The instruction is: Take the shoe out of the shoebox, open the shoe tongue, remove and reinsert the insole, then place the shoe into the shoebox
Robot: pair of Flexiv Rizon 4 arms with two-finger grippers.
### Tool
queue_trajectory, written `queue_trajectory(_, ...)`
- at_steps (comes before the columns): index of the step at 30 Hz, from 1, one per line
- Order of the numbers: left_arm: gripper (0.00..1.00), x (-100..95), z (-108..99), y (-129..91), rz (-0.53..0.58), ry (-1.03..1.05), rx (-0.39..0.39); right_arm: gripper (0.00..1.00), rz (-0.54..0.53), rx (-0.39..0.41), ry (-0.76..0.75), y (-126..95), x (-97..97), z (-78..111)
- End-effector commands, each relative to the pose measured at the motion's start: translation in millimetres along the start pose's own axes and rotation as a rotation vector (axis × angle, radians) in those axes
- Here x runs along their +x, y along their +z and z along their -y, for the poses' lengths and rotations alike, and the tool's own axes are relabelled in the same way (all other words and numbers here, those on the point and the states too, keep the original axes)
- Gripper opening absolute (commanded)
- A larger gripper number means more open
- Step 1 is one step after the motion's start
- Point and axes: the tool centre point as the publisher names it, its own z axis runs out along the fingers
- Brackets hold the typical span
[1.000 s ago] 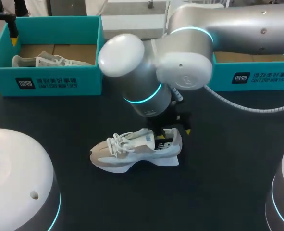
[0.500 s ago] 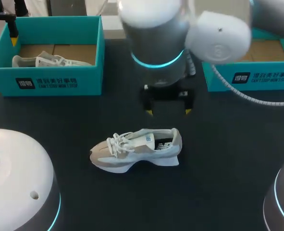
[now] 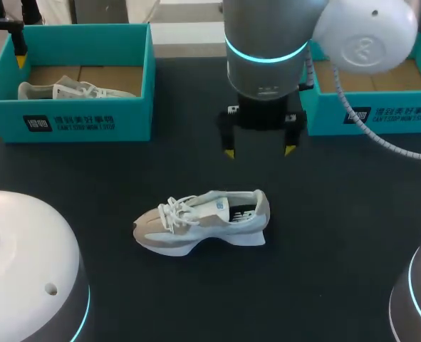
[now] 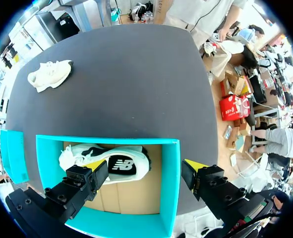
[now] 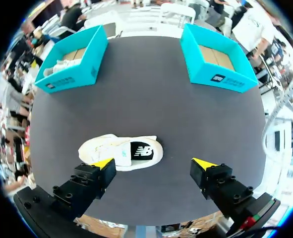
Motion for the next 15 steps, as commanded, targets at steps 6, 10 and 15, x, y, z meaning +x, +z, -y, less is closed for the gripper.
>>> queue_trajectory(6, 1.0, 0.2, 0.5, -0.4, -0.002, 0.0, -0.001, 1.0, 0.026, 0.099, -0.468, 2.6, 0.7, -5.9)
queue_trajectory(10, 1.0, 0.2, 0.5, -0.4, -0.002, 0.0, -0.001, 1.0, 0.026, 0.099, -0.468, 2.6, 0.7, -5.9)
queue_trajectory(15, 1.0, 0.2, 0.5, -0.4, -0.002, 0.0, -0.001, 1.0, -0.165, 0.002, -0.498, 15.8, -11.6, 0.7)
